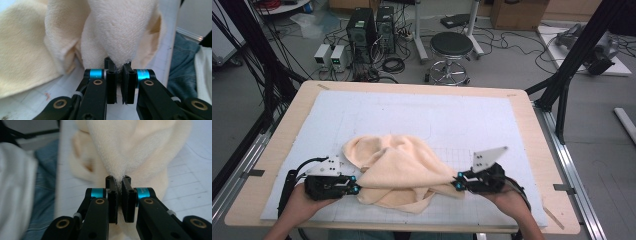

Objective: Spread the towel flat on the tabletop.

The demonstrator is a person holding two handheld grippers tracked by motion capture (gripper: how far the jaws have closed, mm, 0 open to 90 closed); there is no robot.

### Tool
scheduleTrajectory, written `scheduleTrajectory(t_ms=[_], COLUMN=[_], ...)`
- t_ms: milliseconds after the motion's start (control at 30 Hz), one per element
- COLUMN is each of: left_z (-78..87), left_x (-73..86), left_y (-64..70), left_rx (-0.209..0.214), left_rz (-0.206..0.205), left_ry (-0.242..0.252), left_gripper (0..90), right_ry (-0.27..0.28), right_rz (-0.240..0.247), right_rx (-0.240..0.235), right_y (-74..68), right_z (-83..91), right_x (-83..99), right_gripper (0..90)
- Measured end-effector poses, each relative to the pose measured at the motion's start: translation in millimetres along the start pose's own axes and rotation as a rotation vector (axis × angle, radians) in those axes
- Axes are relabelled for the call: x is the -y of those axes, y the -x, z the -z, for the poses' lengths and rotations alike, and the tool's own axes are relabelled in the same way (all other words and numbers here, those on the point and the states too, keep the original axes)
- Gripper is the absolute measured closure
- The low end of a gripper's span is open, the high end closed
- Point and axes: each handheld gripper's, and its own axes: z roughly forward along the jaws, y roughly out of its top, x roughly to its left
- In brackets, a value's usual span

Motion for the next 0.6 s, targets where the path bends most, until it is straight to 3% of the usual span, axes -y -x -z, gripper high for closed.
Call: scheduleTrajectory(t_ms=[33, 67, 167, 200, 233, 300, 333, 367, 433, 467, 500, 533, 600], left_z=[1.1, 2.5, 8.2, 11.1, 15.5, 24.4, 31.7, 31.7, 39.5, 40.4, 39.4, 37.4, 24.2], left_x=[-2.2, -3.5, -4.1, -3.6, -3.3, -4.7, -7.3, -7.3, -12.3, -14.7, -16.8, -17.8, -17.8], left_y=[5.1, 9.3, 19.0, 21.4, 22.6, 19.9, 14.1, 14.1, 1.6, -4.7, -11.3, -16.6, -30.9], left_rx=[0.004, 0.009, 0.015, 0.017, 0.021, 0.016, -0.010, -0.010, -0.040, -0.060, -0.088, -0.099, -0.129], left_rz=[-0.016, -0.031, -0.047, -0.044, -0.040, -0.034, -0.013, -0.013, 0.013, 0.027, 0.042, 0.057, 0.085], left_ry=[0.005, 0.001, 0.001, 0.004, 0.016, 0.034, 0.067, 0.067, 0.101, 0.117, 0.125, 0.126, 0.124], left_gripper=[84.3, 84.3, 84.1, 81.8, 79.3, 72.6, 68.5, 65.9, 64.1, 60.6, 58.8, 58.8, 56.7], right_ry=[0.000, -0.007, -0.021, -0.006, 0.015, 0.066, 0.086, 0.086, 0.114, 0.118, 0.108, 0.108, 0.059], right_rz=[0.000, 0.010, 0.023, 0.019, 0.012, 0.025, 0.012, 0.012, -0.002, -0.002, -0.008, -0.008, -0.019], right_rx=[0.000, -0.022, -0.034, -0.047, -0.053, -0.031, -0.025, -0.025, 0.003, 0.053, 0.078, 0.078, 0.122], right_y=[0.0, -21.3, -34.1, -38.3, -37.3, -29.3, -24.6, -24.6, -9.0, 11.1, 20.0, 20.0, 38.6], right_z=[0.0, 7.0, 6.5, 6.3, 8.1, 12.1, 13.1, 13.1, 12.3, 3.2, -3.5, -3.5, -20.5], right_x=[0.0, 3.7, 4.8, 2.7, -1.0, -8.8, -12.0, -12.0, -21.4, -32.6, -36.7, -36.7, -42.8], right_gripper=[85.7, 85.6, 84.1, 73.4, 71.2, 64.4, 62.8, 62.8, 60.5, 58.9, 57.8, 57.8, 54.2])
